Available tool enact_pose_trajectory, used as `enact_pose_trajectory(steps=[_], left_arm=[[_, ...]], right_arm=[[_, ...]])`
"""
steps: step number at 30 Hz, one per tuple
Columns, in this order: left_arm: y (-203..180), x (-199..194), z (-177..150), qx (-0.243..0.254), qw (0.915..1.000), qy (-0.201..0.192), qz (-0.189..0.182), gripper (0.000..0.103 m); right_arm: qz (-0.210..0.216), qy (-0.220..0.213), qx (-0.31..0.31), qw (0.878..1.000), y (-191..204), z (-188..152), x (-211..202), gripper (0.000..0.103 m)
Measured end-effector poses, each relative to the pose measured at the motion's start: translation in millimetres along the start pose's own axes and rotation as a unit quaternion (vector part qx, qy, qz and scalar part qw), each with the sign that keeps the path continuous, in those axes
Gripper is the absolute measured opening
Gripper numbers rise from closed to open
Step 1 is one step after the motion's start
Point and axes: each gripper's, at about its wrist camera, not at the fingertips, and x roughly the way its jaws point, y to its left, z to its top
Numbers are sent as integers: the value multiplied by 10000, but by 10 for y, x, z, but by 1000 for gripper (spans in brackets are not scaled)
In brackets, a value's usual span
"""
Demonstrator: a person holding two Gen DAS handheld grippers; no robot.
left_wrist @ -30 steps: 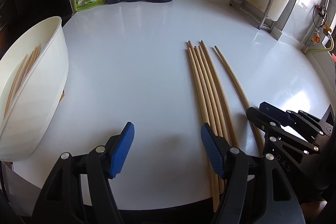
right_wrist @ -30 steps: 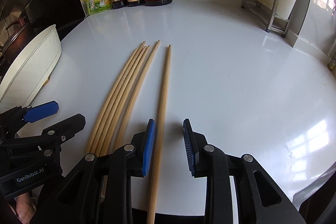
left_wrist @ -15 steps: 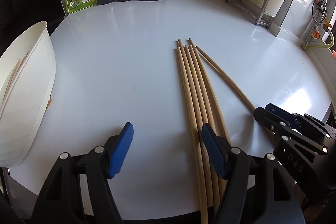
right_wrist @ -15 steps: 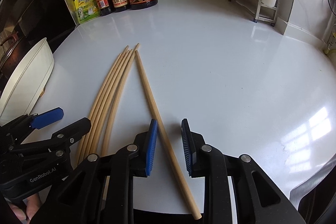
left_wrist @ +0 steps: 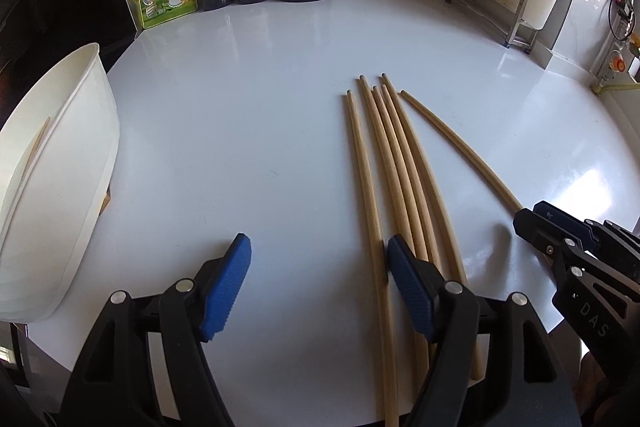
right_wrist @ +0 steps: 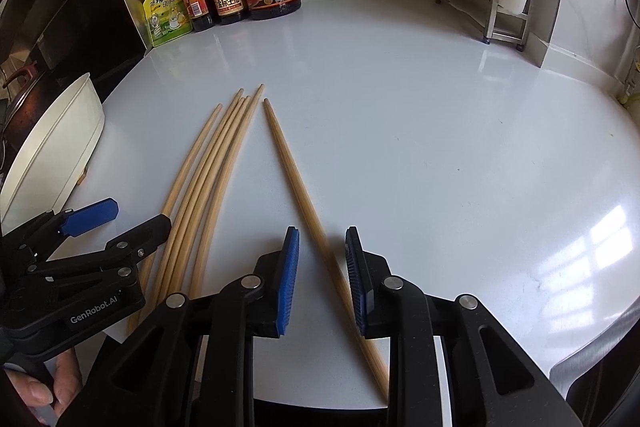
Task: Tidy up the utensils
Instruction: 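Position both tools over the pile and separate single chopsticks from it, then close the left tool on one chopstick while the right tool grasps another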
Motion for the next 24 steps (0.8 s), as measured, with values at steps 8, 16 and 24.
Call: enact_pose_trajectory(steps=[8,16,24], left_arm=[[-13,35,25,-35,10000,-66,45,72],[-86,14,15,62,9999,-146,-35,54],[-117,-45,-18,109,9994,-56,-335,7]], right_arm=[[-150,-28,-88,9998,-33,41,26,27],[-343,-77,-581,9977,146,67,101,35],[-224,-86,-653,9976,177,45,91,6]])
